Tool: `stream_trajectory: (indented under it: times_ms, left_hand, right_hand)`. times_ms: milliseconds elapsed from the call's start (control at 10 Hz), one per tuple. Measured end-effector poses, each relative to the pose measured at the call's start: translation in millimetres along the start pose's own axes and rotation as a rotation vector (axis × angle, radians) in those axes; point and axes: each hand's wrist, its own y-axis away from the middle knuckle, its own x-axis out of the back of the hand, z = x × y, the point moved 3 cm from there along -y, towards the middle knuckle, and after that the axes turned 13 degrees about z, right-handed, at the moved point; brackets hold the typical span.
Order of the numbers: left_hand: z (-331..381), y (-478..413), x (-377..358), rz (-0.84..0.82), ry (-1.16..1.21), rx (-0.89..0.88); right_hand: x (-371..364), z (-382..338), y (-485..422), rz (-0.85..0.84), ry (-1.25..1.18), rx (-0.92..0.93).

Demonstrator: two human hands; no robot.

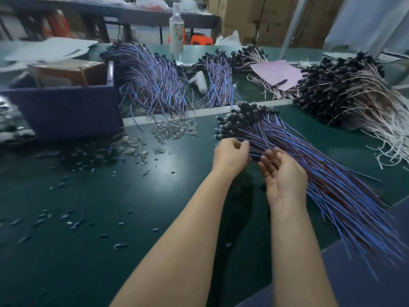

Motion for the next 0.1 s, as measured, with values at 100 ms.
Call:
stream_trajectory:
  times_ms: [100]
  left_hand:
    - [-6.3,5.3,54.0,0.122,0.162,0.024]
  right_hand:
    - [-30.5,0.0,44.7,-0.175,0.008,0.066]
